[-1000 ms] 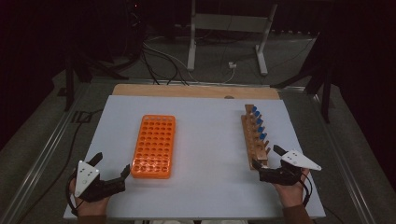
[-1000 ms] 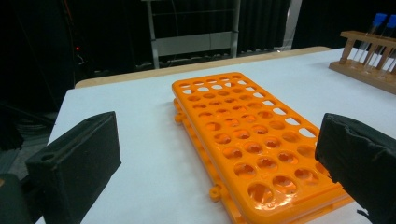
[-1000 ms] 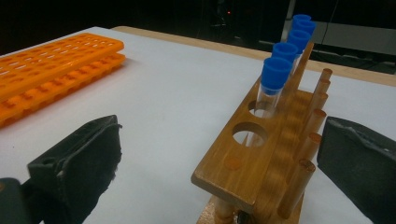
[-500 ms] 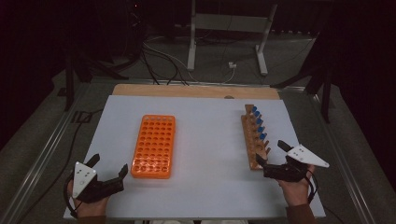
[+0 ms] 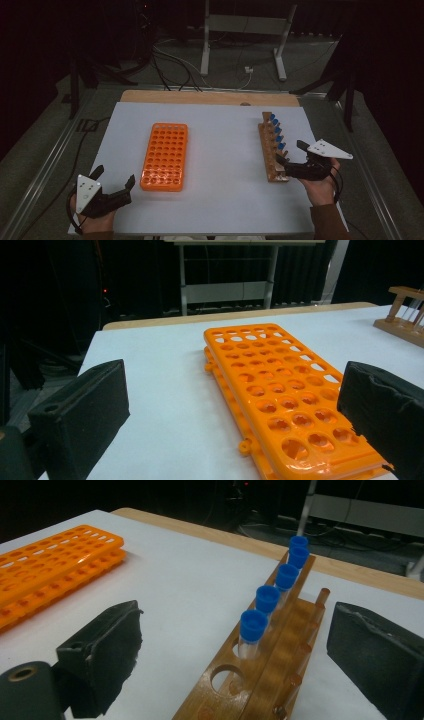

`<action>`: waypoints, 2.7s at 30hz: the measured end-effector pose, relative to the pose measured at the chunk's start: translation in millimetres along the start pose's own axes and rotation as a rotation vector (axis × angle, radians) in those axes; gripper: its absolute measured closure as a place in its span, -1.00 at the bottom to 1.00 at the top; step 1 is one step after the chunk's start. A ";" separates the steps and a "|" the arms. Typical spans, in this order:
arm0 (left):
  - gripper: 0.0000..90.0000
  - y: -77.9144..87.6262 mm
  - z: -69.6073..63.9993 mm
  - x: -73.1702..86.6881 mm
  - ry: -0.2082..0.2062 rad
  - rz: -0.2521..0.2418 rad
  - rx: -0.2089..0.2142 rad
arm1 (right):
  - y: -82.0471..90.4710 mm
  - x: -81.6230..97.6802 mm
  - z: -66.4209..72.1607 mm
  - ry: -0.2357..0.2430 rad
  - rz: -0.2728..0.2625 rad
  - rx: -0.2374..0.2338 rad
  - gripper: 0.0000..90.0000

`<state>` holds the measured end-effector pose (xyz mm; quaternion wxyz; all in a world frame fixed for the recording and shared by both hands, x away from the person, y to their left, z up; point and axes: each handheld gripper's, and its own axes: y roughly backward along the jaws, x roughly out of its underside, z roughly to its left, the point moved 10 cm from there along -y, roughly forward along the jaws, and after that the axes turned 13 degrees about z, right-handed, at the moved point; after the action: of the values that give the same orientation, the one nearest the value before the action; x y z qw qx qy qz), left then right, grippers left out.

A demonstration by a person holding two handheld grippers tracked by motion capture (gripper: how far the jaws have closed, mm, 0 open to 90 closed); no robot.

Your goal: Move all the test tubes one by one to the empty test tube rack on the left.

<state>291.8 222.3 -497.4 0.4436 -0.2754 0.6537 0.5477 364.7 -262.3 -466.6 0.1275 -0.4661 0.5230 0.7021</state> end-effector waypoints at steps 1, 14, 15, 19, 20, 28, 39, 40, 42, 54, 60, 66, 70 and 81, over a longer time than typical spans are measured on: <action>-0.97 -0.1 -0.2 0.0 0.000 0.000 0.000 | -1.1 -0.5 -0.7 0.004 0.004 0.001 -0.84; -0.97 -1.1 0.6 0.8 0.008 0.003 0.007 | -23.0 5.2 -7.9 0.055 0.083 -0.022 -0.53; -0.97 -0.9 0.3 0.6 0.007 0.002 0.006 | -23.0 5.2 -7.9 0.055 0.083 -0.022 -0.53; -0.97 -0.5 0.9 0.8 0.009 0.001 0.005 | -31.6 10.5 -8.7 0.049 0.098 -0.018 -0.17; -0.97 -0.8 1.7 1.1 0.011 0.002 0.005 | -33.0 11.6 -9.2 0.047 0.101 -0.010 -0.04; -0.97 -1.7 1.1 1.4 0.010 0.004 0.007 | -42.1 14.3 -12.4 0.027 0.104 0.002 0.51; -0.97 -1.5 1.3 1.2 0.014 0.002 0.006 | -49.5 12.0 -12.5 0.028 0.098 0.036 0.67; -0.97 -1.4 1.3 1.2 0.013 0.002 0.006 | -49.5 12.0 -12.5 0.028 0.098 0.036 0.67; -0.97 -1.5 1.2 1.3 0.012 0.004 0.007 | -51.0 12.5 -12.9 0.029 0.104 0.041 0.67; -0.97 -4.0 -0.3 2.7 0.007 0.015 0.017 | -47.4 11.7 -16.0 0.013 0.112 0.059 0.70; -0.97 -8.5 -3.1 5.6 -0.014 0.044 0.018 | -35.6 -0.2 -13.1 0.022 0.098 0.053 0.71; -0.97 -10.6 -2.6 7.8 -0.012 0.061 0.016 | -28.2 -10.0 -10.9 0.020 0.095 0.046 0.71; -0.97 -13.1 -4.2 9.5 -0.019 0.074 0.025 | -21.2 -17.4 -8.6 0.019 0.081 0.039 0.71; -0.97 -18.8 -5.0 7.7 -0.010 0.079 0.054 | -4.1 -38.2 -6.4 0.022 0.058 0.025 0.71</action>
<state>302.8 213.8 -513.0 0.4323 -0.2347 0.6762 0.5484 391.1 -254.3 -439.1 0.1071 -0.4567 0.5466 0.6936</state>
